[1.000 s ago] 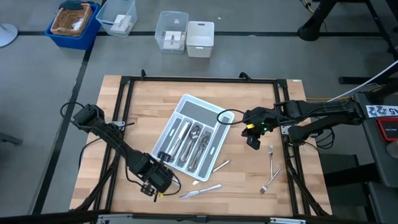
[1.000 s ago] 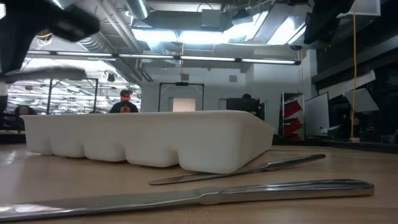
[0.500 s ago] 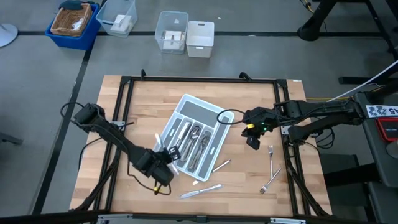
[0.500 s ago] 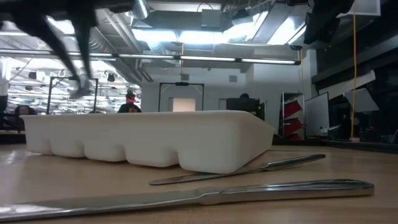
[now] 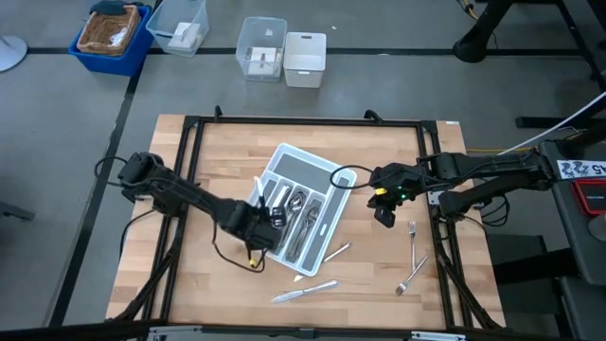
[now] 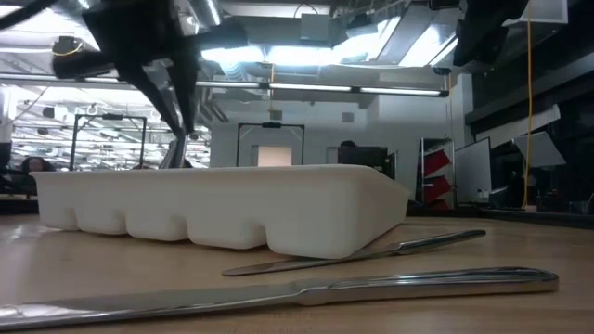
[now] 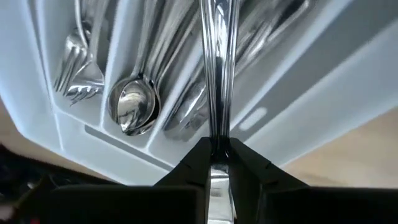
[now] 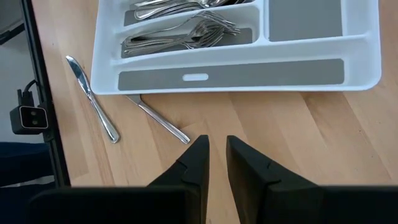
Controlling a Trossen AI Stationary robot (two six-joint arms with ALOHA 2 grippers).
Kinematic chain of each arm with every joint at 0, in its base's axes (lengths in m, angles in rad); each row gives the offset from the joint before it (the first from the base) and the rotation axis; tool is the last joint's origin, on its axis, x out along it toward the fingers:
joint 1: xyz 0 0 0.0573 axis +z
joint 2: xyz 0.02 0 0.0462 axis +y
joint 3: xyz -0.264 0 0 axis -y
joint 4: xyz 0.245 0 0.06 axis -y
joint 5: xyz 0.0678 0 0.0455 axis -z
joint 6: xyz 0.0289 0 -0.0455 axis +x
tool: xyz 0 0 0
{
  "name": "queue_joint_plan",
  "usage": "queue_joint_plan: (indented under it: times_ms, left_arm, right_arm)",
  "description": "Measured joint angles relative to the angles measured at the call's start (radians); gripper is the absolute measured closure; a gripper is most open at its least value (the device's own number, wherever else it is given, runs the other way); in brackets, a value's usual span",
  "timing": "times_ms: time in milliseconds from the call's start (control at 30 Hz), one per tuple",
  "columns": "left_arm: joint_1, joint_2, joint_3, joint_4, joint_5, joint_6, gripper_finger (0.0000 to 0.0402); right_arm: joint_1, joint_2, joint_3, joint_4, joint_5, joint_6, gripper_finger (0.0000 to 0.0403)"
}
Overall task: Sort silverware
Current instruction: Put the silver knife into the white cutlery tray
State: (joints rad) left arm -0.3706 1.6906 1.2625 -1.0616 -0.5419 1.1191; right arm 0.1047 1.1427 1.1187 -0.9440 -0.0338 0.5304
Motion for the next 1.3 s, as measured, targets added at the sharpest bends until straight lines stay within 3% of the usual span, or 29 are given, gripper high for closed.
queue_joint_plan:
  times_ms: [167, 567, 933, 1300]
  left_arm:
    - [0.054, 0.000, 0.000, 0.010, 0.007, 0.207, 0.0372]
    - [0.135, 0.000, 0.000, 0.121, 0.135, 0.564, 0.0370]
    - [0.150, 0.006, 0.000, 0.120, 0.303, 0.586, 0.0365]
    - [0.151, 0.009, -0.109, 0.193, 0.307, 0.564, 0.0348]
  right_arm:
    - [0.000, 0.000, 0.000, 0.000, 0.001, 0.000, 0.0346]
    - [0.000, 0.000, 0.000, 0.000, 0.053, 0.000, 0.0346]
    - [0.000, 0.000, 0.000, 0.011, 0.053, 0.044, 0.0346]
    - [0.000, 0.000, 0.000, 0.094, 0.050, 0.075, 0.0346]
